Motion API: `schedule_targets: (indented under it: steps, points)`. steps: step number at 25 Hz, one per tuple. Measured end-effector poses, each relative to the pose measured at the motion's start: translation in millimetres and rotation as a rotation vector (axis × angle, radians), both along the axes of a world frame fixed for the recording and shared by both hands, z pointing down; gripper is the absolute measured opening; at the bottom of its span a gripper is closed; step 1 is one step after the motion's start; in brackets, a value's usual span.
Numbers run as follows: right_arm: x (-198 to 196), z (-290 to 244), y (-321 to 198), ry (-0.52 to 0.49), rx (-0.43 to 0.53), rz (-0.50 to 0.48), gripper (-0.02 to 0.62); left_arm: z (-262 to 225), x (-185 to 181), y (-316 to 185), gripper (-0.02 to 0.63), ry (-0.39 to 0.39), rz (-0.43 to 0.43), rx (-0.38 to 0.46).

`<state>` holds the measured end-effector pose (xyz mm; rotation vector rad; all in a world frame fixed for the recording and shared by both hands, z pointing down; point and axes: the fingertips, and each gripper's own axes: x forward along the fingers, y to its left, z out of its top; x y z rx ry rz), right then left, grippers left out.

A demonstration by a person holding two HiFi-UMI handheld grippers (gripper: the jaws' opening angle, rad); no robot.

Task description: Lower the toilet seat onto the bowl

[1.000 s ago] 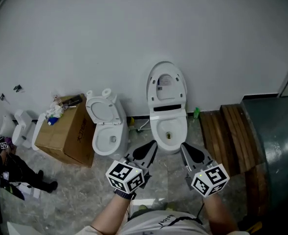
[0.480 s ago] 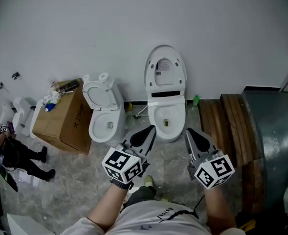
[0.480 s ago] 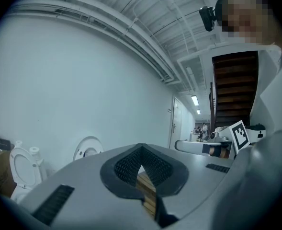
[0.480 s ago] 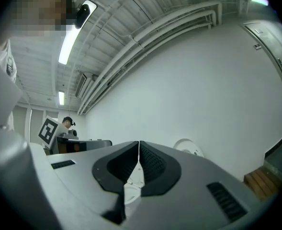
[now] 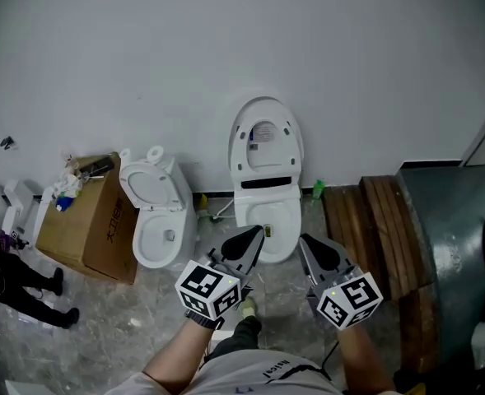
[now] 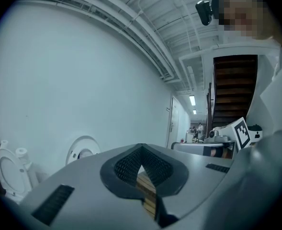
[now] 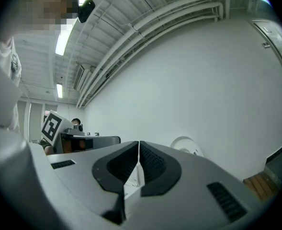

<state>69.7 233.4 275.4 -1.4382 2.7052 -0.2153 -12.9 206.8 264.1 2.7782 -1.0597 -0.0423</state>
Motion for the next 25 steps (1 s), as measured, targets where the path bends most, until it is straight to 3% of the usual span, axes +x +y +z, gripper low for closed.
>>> schedule_targets:
  steps: [5,14,25]
  points:
    - [-13,5,-77,0.013,-0.018,0.023,0.018,6,-5,-74,0.008,-0.042,0.026,0.014]
    - [-39,26,-190,0.094,-0.043,0.053,0.018,28,-24,-186,0.008,-0.043,0.073,-0.023]
    - [-44,50,-305,0.291,-0.04,-0.018,0.021,44,-41,-275,0.008,-0.044,0.02,-0.043]
